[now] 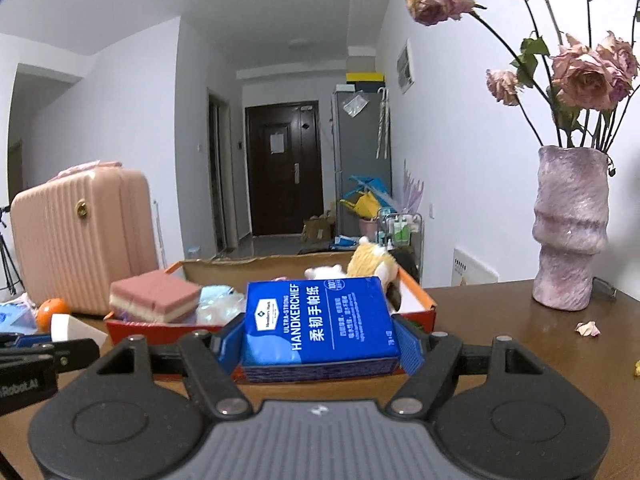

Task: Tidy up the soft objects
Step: 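Grasp the blue handkerchief box with the right tool and carry both items to the box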

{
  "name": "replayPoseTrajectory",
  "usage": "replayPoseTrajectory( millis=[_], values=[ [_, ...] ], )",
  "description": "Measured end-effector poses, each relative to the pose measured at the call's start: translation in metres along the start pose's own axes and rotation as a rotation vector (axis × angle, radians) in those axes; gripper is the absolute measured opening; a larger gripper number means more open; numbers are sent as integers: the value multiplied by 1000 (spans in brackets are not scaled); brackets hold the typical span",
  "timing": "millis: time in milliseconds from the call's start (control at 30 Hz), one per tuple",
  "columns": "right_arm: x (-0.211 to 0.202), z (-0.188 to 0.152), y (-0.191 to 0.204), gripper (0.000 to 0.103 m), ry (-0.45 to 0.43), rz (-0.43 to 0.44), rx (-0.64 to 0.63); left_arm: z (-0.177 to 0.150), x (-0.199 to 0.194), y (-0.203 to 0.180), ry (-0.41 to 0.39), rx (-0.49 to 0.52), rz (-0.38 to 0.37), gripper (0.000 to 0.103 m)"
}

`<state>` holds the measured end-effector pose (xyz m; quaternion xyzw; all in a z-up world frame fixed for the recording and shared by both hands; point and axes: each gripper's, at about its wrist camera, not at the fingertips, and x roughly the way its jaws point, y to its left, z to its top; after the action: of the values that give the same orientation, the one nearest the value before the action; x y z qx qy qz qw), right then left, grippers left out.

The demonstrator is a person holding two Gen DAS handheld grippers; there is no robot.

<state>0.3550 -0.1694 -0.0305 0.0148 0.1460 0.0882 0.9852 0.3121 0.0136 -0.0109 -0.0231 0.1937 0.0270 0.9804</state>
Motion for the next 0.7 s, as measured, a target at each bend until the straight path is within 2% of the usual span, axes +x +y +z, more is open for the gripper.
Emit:
replayPoseTrajectory(
  millis=[300,700],
  values=[
    [19,7,-11,73,-53,-17,5,21,33,-18,-32,-53,-3,20],
    [73,18,-10,73,-83,-35,-33,45,84,-30,-76,-78,32,20]
  ],
)
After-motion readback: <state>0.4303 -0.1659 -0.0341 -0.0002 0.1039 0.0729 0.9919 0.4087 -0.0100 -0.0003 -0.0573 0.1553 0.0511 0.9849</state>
